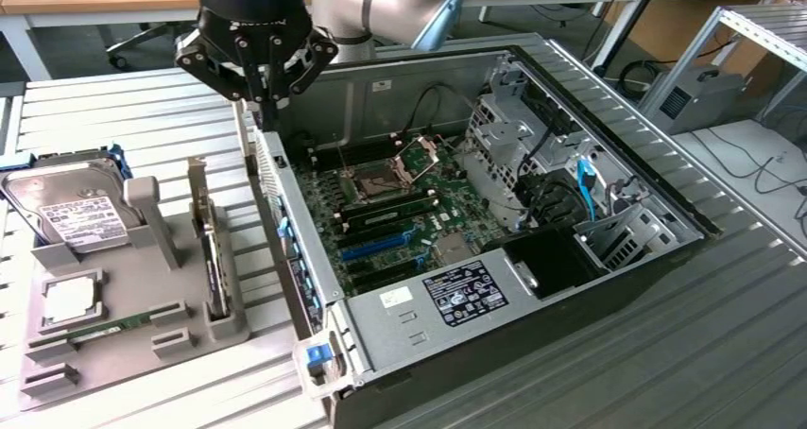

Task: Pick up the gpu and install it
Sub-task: 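Reach for the gpu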

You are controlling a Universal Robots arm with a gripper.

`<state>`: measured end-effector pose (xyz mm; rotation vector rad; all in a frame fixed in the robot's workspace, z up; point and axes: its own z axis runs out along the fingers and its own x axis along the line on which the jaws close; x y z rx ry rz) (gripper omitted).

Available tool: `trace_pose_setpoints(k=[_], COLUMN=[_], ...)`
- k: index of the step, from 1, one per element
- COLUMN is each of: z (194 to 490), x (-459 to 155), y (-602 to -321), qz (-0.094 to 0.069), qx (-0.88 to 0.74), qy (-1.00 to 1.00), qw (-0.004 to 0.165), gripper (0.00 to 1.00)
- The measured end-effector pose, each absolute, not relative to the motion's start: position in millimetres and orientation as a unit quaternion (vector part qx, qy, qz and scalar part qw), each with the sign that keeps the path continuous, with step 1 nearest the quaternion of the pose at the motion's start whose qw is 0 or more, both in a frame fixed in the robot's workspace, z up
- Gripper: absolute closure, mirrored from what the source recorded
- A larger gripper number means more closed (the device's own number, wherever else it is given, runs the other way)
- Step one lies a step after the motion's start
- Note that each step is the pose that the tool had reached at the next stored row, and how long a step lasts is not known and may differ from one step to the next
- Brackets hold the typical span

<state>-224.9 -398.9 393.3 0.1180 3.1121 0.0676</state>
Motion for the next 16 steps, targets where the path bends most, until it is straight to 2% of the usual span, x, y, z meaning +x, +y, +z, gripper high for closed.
trace_pose_setpoints(k=[16], z=[393.3], x=[-257.9], y=[-398.9], qz=[0.022], qx=[0.038], qy=[0.999], qw=[0.013], gripper=[0.89])
